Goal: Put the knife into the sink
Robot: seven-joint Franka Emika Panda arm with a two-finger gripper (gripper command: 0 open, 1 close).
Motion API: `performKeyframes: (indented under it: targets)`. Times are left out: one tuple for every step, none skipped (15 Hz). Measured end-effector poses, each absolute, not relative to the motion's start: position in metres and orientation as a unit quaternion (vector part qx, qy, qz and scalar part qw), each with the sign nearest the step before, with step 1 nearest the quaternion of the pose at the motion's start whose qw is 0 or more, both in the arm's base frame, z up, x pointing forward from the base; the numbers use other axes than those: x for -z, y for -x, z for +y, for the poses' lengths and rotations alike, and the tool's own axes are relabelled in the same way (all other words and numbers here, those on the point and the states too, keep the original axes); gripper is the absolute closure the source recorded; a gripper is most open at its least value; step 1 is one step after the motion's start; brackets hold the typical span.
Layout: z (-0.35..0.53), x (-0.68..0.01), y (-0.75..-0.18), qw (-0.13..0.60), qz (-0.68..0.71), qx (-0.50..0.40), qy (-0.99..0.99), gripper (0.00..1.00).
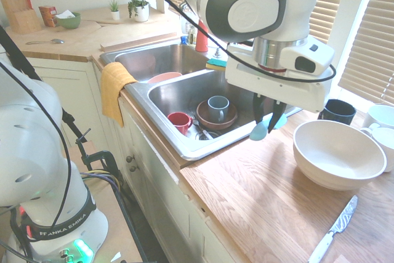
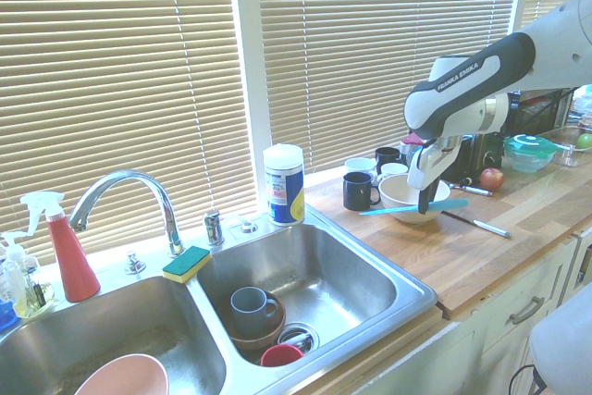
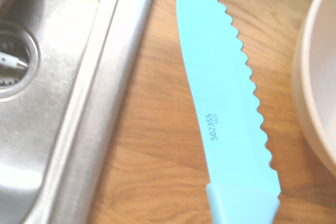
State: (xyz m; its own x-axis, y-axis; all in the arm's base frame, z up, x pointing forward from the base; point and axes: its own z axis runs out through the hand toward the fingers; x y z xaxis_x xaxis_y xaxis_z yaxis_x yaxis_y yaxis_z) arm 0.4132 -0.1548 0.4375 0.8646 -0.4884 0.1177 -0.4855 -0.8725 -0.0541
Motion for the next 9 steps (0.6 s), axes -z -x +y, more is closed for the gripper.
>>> performKeyframes:
  targets:
    - [-0.145,-0.445,-0.414,0.013,0.264,0.071,0.962,1.0]
    - [-0.13,-0.452,-0.415,0.016,0.277,0.076,0.958,1.0]
    - [-0.111,-0.455,-0.416,0.016,0.296,0.081,0.952,1.0]
    - [-0.09,-0.454,-0.415,0.016,0.322,0.087,0.943,1.0]
    - [-0.069,-0.449,-0.414,0.016,0.348,0.091,0.933,1.0]
    - [-0.048,-0.442,-0.413,0.013,0.371,0.097,0.923,1.0]
    - [-0.026,-0.434,-0.412,0.012,0.39,0.102,0.915,1.0]
    - [-0.006,-0.428,-0.411,0.012,0.402,0.105,0.909,1.0]
    - [0.011,-0.421,-0.41,0.013,0.411,0.108,0.905,1.0]
